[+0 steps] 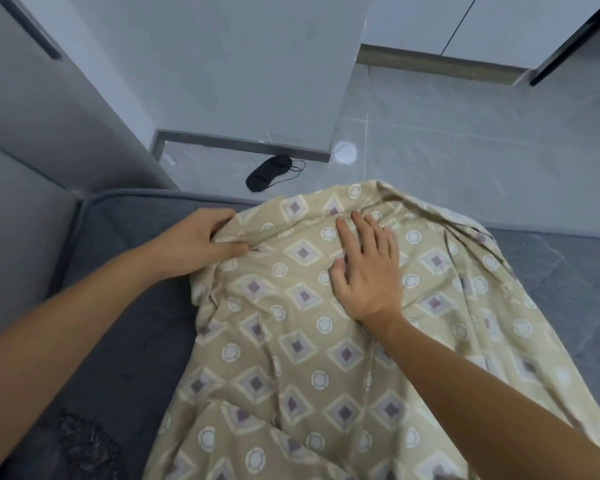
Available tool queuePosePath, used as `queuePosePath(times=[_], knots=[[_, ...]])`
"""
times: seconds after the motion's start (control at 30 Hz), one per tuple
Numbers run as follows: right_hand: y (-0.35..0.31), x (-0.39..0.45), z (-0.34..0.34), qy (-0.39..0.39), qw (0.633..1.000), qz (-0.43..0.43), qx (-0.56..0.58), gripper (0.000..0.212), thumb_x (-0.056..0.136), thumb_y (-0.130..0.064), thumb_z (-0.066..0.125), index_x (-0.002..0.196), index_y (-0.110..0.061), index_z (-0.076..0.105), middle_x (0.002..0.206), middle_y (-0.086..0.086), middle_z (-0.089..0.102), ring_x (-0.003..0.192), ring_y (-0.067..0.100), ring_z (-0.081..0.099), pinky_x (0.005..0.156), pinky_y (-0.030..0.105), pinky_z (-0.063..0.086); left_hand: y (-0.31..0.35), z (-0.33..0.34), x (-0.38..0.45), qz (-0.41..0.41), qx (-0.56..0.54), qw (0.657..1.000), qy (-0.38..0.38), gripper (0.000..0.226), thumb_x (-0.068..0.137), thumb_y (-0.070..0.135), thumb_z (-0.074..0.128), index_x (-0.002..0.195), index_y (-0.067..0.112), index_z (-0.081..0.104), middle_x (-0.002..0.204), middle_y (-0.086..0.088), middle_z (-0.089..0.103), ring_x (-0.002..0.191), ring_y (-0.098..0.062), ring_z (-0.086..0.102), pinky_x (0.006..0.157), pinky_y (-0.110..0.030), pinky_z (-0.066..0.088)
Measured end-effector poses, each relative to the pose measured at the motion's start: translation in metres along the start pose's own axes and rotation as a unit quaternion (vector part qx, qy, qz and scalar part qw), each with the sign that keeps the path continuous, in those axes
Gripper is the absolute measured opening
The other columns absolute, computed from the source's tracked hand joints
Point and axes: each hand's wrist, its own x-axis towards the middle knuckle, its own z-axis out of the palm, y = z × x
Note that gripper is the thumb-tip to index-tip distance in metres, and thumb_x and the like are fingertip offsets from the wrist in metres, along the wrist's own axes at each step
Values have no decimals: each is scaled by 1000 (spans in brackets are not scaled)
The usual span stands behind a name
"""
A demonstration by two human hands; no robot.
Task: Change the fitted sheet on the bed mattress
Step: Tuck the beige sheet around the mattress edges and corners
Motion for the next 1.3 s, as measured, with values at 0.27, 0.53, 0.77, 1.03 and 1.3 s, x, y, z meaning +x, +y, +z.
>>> queuePosePath(times=[0.27, 0.53, 0.77, 1.03, 1.3], knots=[[-1, 0, 3, 27, 1000, 0, 11, 68, 96, -35, 47, 162, -21, 38, 166, 7, 37, 156, 29, 28, 128, 55, 17, 27, -48, 68, -5, 275, 941, 197, 52, 73, 70, 82, 88, 25, 61, 85, 9, 64, 85, -20, 59, 75, -38, 44], [0, 2, 4, 26, 1000, -4, 5, 68, 96, -36, 46, 162, -21, 39, 166, 7, 36, 155, 30, 28, 128, 56, 16, -4, -55, 64, -41, 312, 930, 188, 37, 101, 17, 51, 138, 16, 52, 132, -16, 53, 121, -36, 53, 93, -52, 51], [-4, 3, 1, 22, 1000, 1, 7, 68, 95, -36, 45, 161, -21, 39, 166, 7, 37, 156, 29, 28, 128, 55, 17, -22, -39, 36, -54, 133, 977, 159, 12, 87, 21, 70, 94, 15, 62, 91, -2, 69, 87, -22, 65, 78, -46, 57], [-2, 2, 0, 28, 1000, -2, 9, 69, 95, -34, 49, 161, -20, 40, 165, 9, 38, 156, 30, 29, 128, 56, 17, 6, -36, 37, 11, -35, 982, 183, 26, 92, 20, 78, 97, 19, 53, 90, -4, 68, 81, -12, 64, 73, -36, 53], [-3, 2, 0, 25, 1000, -1, 7, 69, 94, -35, 49, 161, -19, 40, 165, 9, 39, 155, 31, 30, 127, 56, 19, 3, -64, 35, -49, 392, 847, 355, 63, 85, 14, 76, 136, 21, 39, 120, -14, 46, 103, -33, 48, 75, -42, 41]])
